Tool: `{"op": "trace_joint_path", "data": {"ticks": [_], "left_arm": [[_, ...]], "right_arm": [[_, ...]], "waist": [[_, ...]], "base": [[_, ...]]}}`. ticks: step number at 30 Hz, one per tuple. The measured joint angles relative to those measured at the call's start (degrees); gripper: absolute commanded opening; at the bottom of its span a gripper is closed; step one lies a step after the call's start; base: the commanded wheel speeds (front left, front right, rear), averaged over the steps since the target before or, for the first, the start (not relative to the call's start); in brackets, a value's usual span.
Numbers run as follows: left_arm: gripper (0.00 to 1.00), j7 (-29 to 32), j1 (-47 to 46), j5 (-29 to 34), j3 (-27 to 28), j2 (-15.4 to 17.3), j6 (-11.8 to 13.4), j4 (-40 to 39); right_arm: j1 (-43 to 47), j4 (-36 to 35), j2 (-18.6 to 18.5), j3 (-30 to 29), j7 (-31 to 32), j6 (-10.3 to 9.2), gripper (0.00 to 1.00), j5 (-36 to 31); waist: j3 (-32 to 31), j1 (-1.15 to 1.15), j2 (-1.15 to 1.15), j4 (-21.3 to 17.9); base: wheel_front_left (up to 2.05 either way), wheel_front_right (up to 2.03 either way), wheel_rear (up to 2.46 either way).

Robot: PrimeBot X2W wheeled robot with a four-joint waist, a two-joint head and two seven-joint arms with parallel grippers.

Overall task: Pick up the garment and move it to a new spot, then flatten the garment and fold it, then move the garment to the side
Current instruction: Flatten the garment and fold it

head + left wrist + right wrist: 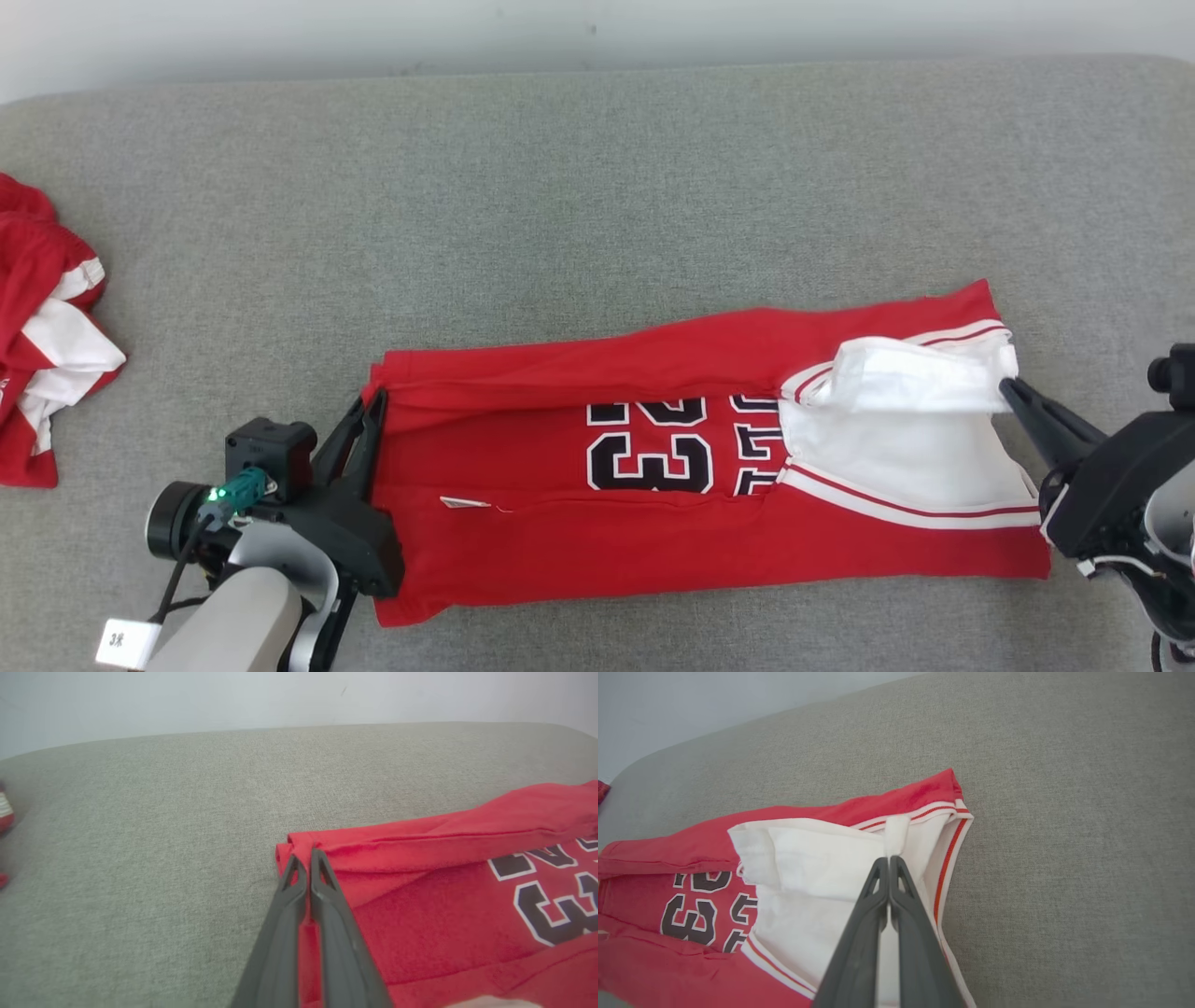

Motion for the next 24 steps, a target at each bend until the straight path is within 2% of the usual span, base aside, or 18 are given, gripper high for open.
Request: {"op": "trace_joint_path", "data": {"ticks": [8,10,11,14,15,16,19,20,24], "left_arm": [[0.00,0.1,2.1,-1.2,0.0,0.0,1.0,-0.4],[0.06,0.1,2.3,-1.5,0.0,0.0,1.2,-0.3],[0.12,0.2,2.3,-1.5,0.0,0.0,1.3,-0.2],[0.43,0.3,2.3,-1.5,0.0,-0.1,1.5,0.0],[0.87,0.3,2.4,-1.5,0.0,-0.2,1.7,0.1],[1.00,0.3,2.4,-1.6,0.0,-0.2,2.0,0.2],[1.00,0.1,3.5,-2.6,0.8,-0.8,3.0,0.7],[1.00,-0.2,4.0,-2.9,1.1,-1.0,3.3,0.6],[1.00,-1.7,6.2,-3.9,3.6,-2.2,4.5,-0.3]], "right_arm": [[5.5,-6.2,3.5,-3.9,6.7,0.00,0.00,-1.9],[6.6,-7.3,3.9,-4.4,8.5,0.00,0.00,-2.8],[7.1,-7.7,4.0,-4.6,9.1,0.00,0.00,-3.2],[8.0,-8.8,3.9,-4.8,10.5,0.00,0.00,-5.9],[8.1,-9.0,4.0,-4.8,10.8,0.00,0.00,-6.4],[8.3,-9.1,3.9,-4.4,11.4,0.00,0.00,-7.1],[8.7,-9.2,3.7,-3.1,12.6,0.00,0.00,-8.6],[8.7,-9.2,3.6,-2.8,12.9,0.00,1.00,-8.8],[9.1,-9.0,3.6,-2.4,13.1,0.00,1.00,-9.3]], "waist": [[-0.7,0.01,0.00,-0.4],[-0.7,0.01,0.00,-0.5],[-0.7,0.01,0.00,-0.5],[-0.8,0.01,0.00,-0.6],[-0.9,0.01,0.00,-0.7],[-0.9,0.01,0.00,-0.8],[-1.2,0.01,0.00,-1.0],[-1.4,0.01,0.00,-1.1],[-2.1,0.01,0.00,-1.1]], "base": [[0.00,0.00,0.00],[0.00,0.00,0.00],[0.00,0.00,0.00],[0.00,0.00,0.00],[0.00,0.00,0.00],[0.00,0.00,0.00],[0.00,0.00,0.00],[0.00,0.00,0.00],[0.00,0.00,0.00]]}}
